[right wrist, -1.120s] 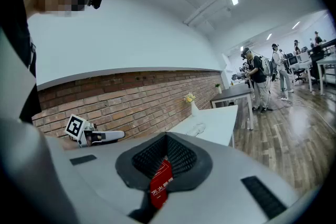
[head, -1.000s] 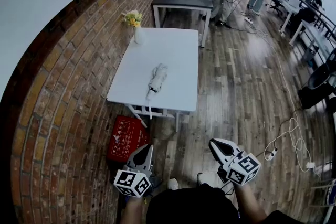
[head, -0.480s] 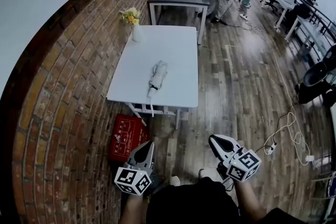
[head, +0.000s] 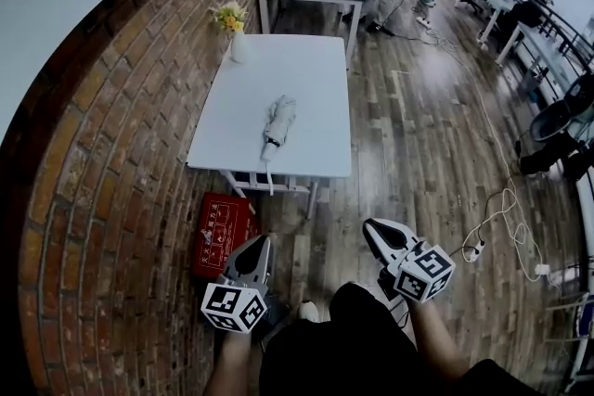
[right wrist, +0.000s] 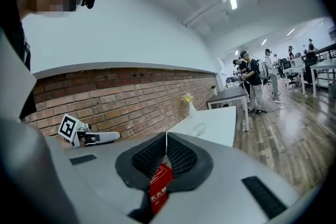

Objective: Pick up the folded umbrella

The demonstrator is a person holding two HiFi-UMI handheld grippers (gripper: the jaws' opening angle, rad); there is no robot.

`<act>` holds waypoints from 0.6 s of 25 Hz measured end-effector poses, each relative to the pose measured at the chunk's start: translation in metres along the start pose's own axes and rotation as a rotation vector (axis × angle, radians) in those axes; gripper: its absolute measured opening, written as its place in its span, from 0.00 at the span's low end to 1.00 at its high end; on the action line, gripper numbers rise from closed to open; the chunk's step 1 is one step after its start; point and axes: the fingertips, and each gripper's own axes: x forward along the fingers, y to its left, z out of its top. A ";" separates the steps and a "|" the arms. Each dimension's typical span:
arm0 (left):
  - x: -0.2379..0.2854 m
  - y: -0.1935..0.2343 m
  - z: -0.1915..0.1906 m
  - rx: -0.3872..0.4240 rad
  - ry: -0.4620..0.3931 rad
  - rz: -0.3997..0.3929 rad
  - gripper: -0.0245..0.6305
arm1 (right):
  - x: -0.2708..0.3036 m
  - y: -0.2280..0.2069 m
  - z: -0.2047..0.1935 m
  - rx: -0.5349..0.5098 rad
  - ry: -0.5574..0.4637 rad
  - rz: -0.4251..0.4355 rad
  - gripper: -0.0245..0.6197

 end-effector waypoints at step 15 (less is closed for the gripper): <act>0.075 0.001 0.012 0.015 0.026 0.007 0.06 | 0.045 -0.055 0.018 0.063 -0.007 0.071 0.07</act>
